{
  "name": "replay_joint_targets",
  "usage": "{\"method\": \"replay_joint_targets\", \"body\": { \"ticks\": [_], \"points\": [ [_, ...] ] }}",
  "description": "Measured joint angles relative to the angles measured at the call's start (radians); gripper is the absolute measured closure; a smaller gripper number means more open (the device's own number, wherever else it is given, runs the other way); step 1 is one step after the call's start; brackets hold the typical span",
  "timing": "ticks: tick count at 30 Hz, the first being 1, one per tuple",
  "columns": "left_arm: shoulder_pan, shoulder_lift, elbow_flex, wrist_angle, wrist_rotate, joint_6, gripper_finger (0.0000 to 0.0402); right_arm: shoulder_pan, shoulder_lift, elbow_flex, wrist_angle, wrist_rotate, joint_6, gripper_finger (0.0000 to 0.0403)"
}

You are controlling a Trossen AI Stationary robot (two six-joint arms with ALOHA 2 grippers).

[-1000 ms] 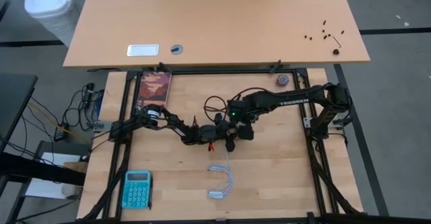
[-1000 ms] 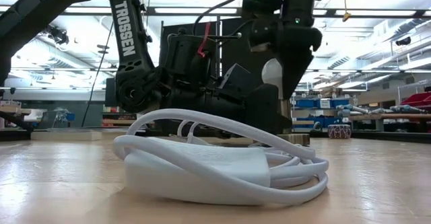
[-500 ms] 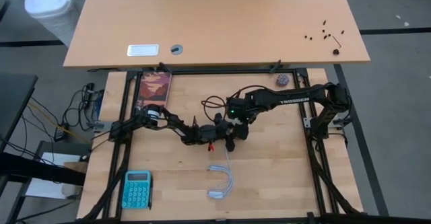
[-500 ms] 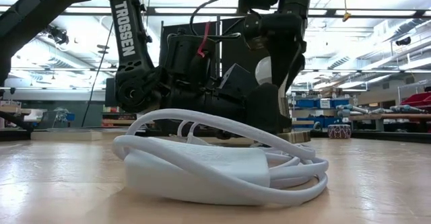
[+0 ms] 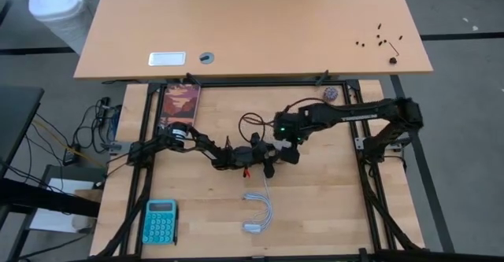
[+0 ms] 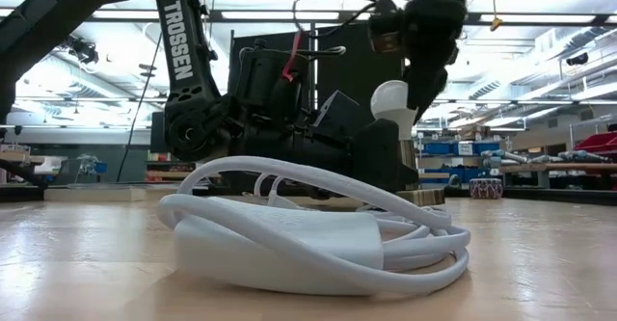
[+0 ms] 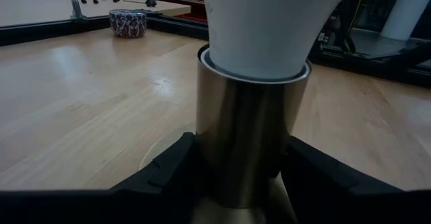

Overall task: Screw lightbulb
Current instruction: Insert the lightbulb into the desk lamp

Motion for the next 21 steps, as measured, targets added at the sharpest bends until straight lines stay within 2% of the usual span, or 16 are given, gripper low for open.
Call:
{"method": "replay_joint_targets", "body": {
  "ticks": [7, 13, 17, 21],
  "points": [
    [-0.003, 0.000, 0.000, 0.000, 0.001, 0.000, 0.0203, 0.001, -0.170, -0.286, 0.288, -0.007, 0.025, 0.0076],
    [-0.006, 0.000, 0.000, 0.000, 0.001, 0.000, 0.0203, -0.006, -0.234, -0.487, 0.595, -0.007, 0.006, 0.0076],
    [-0.007, 0.000, 0.000, 0.000, 0.001, 0.000, 0.0203, -0.028, -0.231, -0.554, 0.752, -0.007, -0.039, 0.0076],
    [-0.007, 0.000, 0.000, 0.002, 0.001, -0.004, 0.0203, -0.045, -0.230, -0.559, 0.823, -0.007, -0.099, 0.0076]
  ]
}}
